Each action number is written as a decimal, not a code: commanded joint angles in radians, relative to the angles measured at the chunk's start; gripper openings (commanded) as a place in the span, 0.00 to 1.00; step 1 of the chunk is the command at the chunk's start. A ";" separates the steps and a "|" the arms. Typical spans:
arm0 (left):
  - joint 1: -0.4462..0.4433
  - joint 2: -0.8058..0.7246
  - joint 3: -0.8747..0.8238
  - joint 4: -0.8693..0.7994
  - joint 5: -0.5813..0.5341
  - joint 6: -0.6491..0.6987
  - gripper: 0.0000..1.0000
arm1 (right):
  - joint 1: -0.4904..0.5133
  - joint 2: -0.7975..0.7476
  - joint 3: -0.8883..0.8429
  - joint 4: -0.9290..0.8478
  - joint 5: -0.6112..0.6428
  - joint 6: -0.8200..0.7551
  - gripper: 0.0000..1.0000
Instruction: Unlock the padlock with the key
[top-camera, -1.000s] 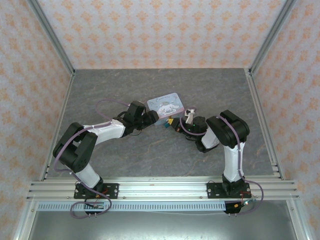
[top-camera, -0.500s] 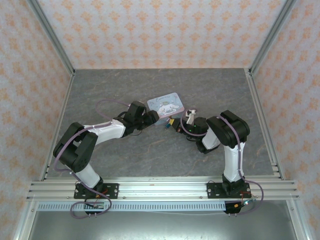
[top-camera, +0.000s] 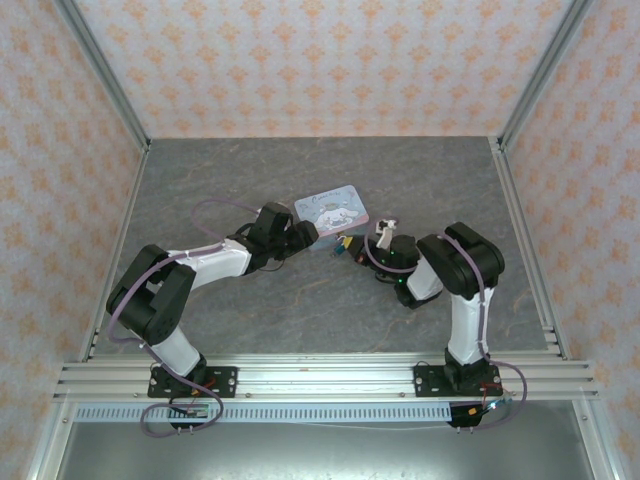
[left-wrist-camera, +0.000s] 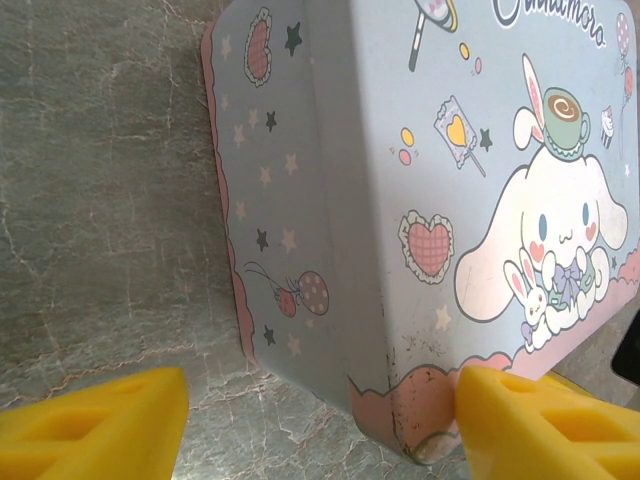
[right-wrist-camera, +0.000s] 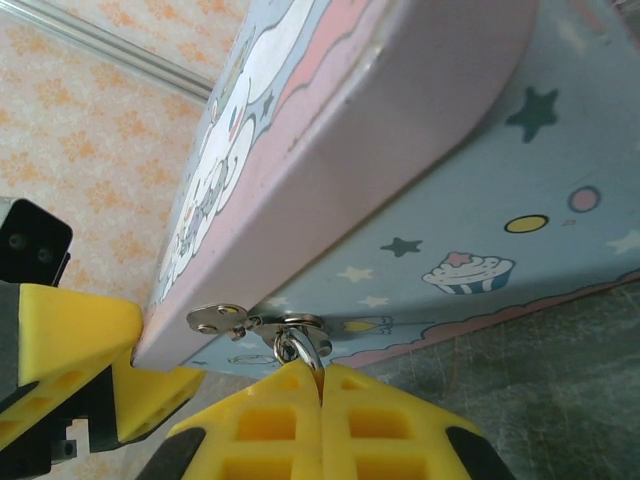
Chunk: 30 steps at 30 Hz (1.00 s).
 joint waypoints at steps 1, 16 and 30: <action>-0.021 0.038 -0.046 -0.134 -0.009 0.008 0.71 | -0.010 -0.043 -0.001 0.038 0.064 0.037 0.00; -0.021 -0.070 -0.017 -0.202 -0.047 0.052 0.85 | -0.018 -0.233 -0.093 -0.155 0.171 0.021 0.00; -0.022 -0.336 -0.122 -0.165 -0.202 0.145 1.00 | 0.002 -0.951 -0.043 -1.298 0.098 -0.246 0.00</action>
